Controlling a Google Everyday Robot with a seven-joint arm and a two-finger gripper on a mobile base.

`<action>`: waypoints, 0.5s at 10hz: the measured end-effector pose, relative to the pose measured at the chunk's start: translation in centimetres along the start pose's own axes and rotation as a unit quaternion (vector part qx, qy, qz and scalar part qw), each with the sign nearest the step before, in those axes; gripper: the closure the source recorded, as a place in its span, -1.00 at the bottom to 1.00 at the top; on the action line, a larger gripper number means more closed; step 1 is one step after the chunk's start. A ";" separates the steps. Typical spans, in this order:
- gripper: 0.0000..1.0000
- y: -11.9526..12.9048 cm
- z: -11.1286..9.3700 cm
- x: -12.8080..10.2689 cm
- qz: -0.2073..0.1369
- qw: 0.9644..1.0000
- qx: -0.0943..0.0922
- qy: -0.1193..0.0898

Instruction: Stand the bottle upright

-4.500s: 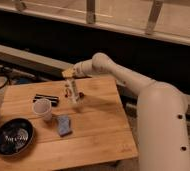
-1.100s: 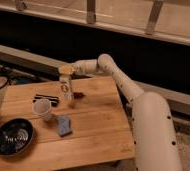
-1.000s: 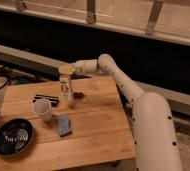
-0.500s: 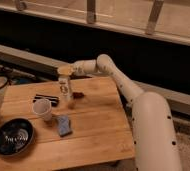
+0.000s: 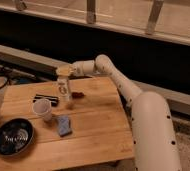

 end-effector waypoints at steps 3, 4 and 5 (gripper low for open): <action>0.98 0.0 -0.4 -0.6 -0.056 0.998 -0.023 -0.026; 0.98 -0.1 -0.7 -0.5 -0.063 0.997 -0.033 -0.037; 0.98 -0.2 -1.2 -0.5 -0.071 0.996 -0.040 -0.047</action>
